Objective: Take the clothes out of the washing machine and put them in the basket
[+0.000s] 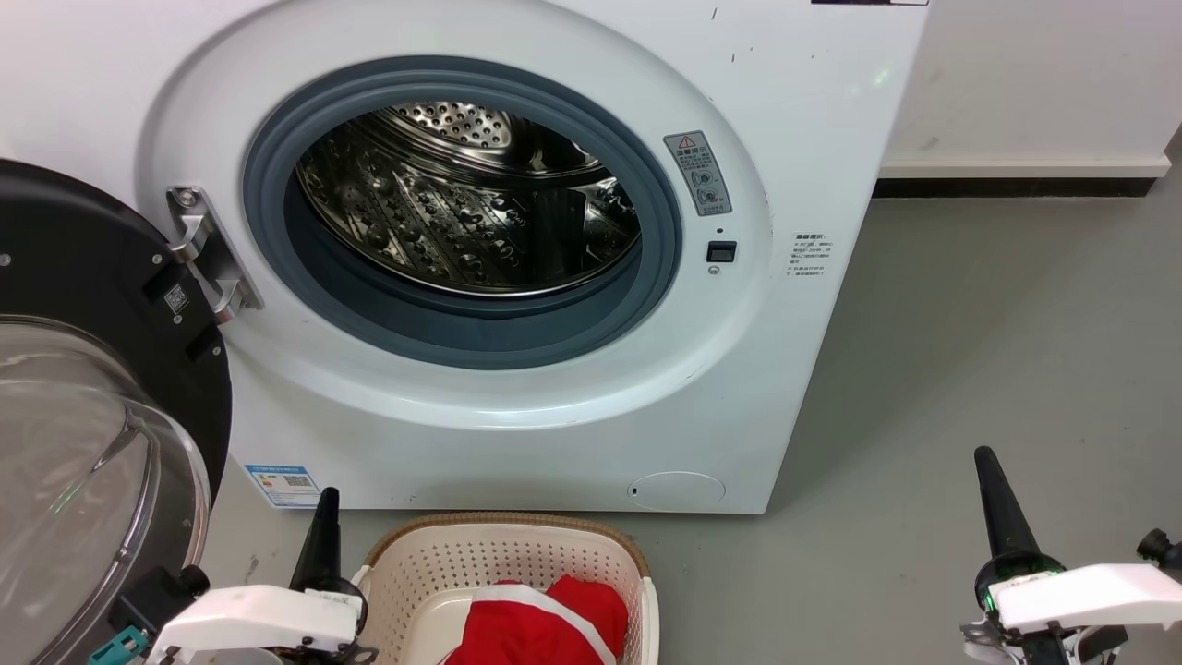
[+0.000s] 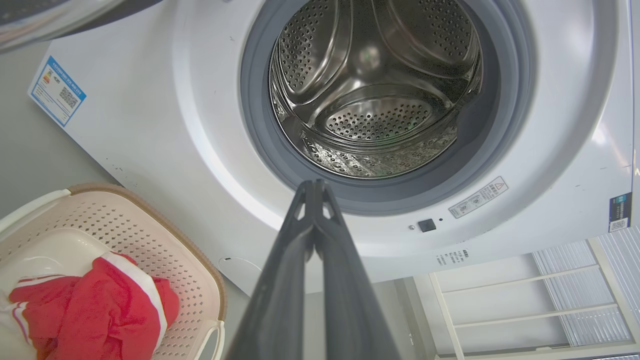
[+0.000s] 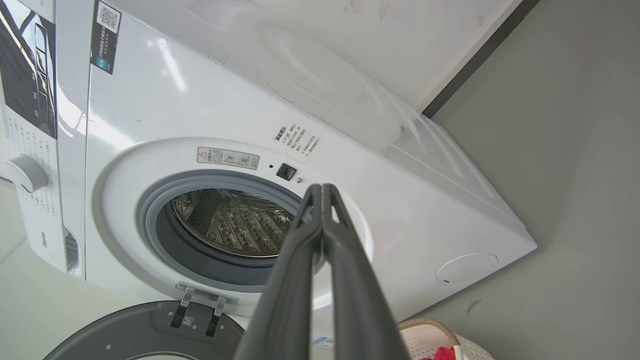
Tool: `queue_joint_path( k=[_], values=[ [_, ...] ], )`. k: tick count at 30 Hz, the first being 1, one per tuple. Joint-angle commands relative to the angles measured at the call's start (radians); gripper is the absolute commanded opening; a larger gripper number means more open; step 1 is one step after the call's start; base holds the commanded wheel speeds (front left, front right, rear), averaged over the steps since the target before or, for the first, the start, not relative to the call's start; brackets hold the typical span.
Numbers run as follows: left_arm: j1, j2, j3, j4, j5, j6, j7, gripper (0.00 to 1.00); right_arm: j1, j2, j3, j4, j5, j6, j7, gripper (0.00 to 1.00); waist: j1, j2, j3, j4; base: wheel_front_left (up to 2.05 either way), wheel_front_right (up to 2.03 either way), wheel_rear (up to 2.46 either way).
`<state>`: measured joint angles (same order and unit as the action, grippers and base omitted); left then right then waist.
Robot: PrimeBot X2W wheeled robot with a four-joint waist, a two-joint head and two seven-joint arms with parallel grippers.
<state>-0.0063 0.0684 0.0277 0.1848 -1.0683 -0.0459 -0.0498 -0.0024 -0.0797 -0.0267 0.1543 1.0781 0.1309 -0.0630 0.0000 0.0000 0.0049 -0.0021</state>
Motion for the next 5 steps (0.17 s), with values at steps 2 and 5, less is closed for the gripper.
queue_joint_path(
  k=[2,5],
  values=[
    [-0.029,0.007,0.006,-0.003,-0.046,-0.011,0.011,0.0,-0.035,-0.007,-0.005,0.0,0.047,0.0,0.011,0.0,0.0,0.0,0.0,0.0,0.0,0.0,0.0],
    [-0.033,0.007,0.009,0.001,-0.08,-0.016,0.02,0.0,-0.038,-0.007,-0.007,0.006,0.08,0.0,0.02,0.0,0.0,0.0,0.0,0.0,0.0,0.0,0.0]
  ],
)
